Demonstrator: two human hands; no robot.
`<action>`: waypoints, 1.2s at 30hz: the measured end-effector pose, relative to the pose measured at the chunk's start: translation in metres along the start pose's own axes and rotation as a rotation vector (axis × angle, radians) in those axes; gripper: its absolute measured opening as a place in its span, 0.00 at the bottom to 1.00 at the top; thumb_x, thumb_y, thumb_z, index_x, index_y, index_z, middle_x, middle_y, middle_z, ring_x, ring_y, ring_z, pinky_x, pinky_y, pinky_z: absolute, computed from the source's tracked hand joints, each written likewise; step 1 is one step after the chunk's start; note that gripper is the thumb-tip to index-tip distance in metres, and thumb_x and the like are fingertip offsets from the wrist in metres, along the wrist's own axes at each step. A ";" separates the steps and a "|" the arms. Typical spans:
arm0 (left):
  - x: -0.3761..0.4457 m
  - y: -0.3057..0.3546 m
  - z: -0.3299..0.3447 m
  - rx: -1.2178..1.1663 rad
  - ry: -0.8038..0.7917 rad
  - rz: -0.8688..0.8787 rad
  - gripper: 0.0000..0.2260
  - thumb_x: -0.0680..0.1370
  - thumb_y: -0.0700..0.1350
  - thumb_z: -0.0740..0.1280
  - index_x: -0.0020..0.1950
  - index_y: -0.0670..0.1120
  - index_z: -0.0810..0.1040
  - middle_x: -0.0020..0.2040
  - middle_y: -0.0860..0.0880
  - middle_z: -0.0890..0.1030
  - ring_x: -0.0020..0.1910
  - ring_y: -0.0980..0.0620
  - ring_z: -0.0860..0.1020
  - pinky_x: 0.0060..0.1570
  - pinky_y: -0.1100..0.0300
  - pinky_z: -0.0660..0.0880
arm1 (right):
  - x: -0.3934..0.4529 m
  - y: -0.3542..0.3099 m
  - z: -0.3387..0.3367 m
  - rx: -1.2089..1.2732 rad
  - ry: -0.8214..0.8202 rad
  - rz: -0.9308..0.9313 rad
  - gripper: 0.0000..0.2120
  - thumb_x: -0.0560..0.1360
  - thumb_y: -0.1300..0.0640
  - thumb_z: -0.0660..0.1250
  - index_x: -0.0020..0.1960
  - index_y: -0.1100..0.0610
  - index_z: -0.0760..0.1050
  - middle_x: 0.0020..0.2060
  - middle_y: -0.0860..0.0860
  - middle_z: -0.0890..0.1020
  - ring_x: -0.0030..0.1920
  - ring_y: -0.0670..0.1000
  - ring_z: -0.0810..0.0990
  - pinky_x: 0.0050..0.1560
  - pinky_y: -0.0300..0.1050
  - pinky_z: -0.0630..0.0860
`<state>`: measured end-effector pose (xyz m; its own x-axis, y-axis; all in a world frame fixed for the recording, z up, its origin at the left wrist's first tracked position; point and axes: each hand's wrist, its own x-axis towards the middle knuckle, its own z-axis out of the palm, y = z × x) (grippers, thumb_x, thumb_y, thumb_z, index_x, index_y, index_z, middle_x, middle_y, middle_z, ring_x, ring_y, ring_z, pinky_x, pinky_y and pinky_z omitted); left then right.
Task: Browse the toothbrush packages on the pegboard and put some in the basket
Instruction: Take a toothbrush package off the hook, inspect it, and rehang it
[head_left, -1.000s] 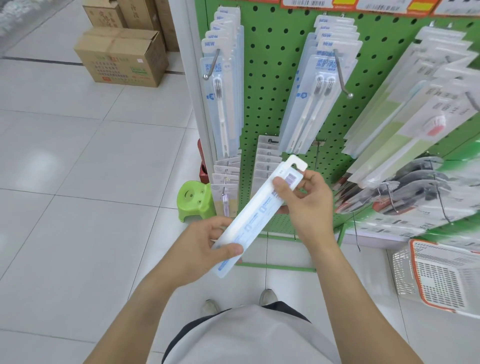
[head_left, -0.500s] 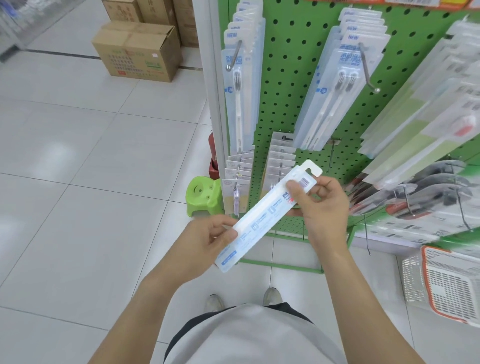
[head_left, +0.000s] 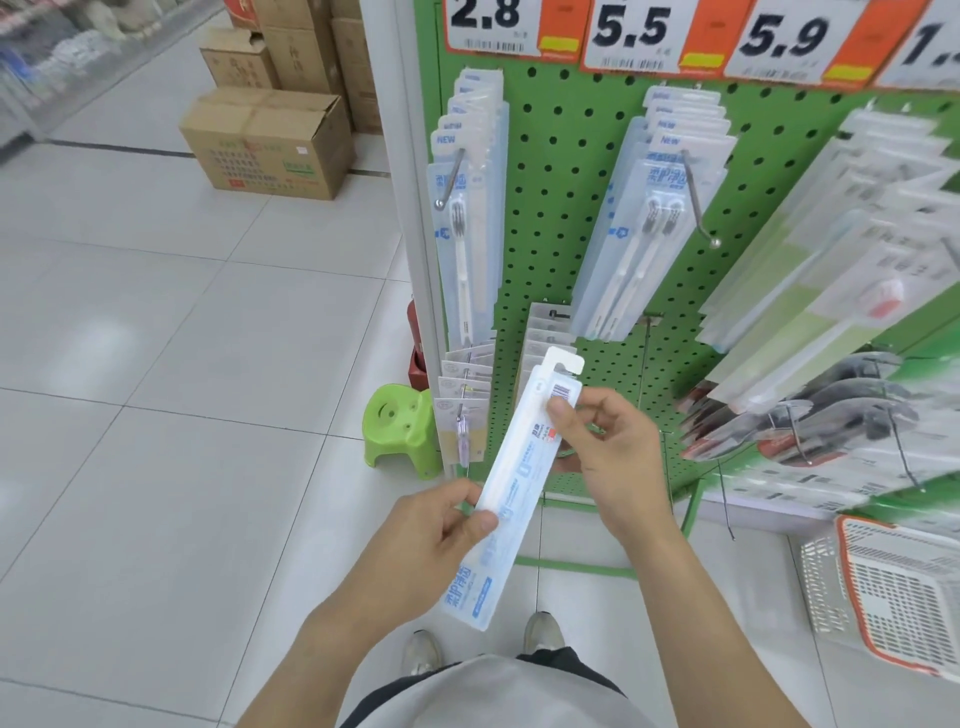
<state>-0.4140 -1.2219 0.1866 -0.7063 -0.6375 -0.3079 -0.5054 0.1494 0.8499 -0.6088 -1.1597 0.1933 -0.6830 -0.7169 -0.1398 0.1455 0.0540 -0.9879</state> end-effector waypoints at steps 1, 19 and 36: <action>0.001 -0.001 0.001 0.040 0.037 0.006 0.03 0.82 0.52 0.65 0.52 0.56 0.78 0.33 0.51 0.77 0.28 0.56 0.69 0.30 0.62 0.66 | 0.000 -0.001 0.001 -0.001 0.007 -0.001 0.06 0.76 0.62 0.73 0.50 0.64 0.79 0.35 0.53 0.83 0.34 0.51 0.84 0.30 0.46 0.81; 0.002 0.053 0.000 -0.033 0.324 0.339 0.31 0.79 0.26 0.58 0.70 0.58 0.72 0.52 0.63 0.84 0.50 0.66 0.81 0.49 0.74 0.73 | -0.032 -0.035 0.026 0.016 -0.170 -0.191 0.08 0.74 0.59 0.74 0.52 0.58 0.79 0.46 0.48 0.83 0.39 0.57 0.85 0.43 0.55 0.84; 0.006 0.096 -0.048 -0.568 0.396 0.399 0.10 0.82 0.34 0.62 0.54 0.42 0.82 0.47 0.47 0.87 0.48 0.50 0.85 0.49 0.63 0.79 | -0.020 -0.076 0.046 -0.119 -0.225 -0.569 0.21 0.74 0.60 0.77 0.64 0.49 0.76 0.53 0.45 0.84 0.54 0.53 0.82 0.50 0.46 0.79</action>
<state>-0.4427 -1.2473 0.2866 -0.4984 -0.8539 0.1497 0.1539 0.0828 0.9846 -0.5728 -1.1815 0.2743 -0.4607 -0.7844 0.4153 -0.2868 -0.3113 -0.9060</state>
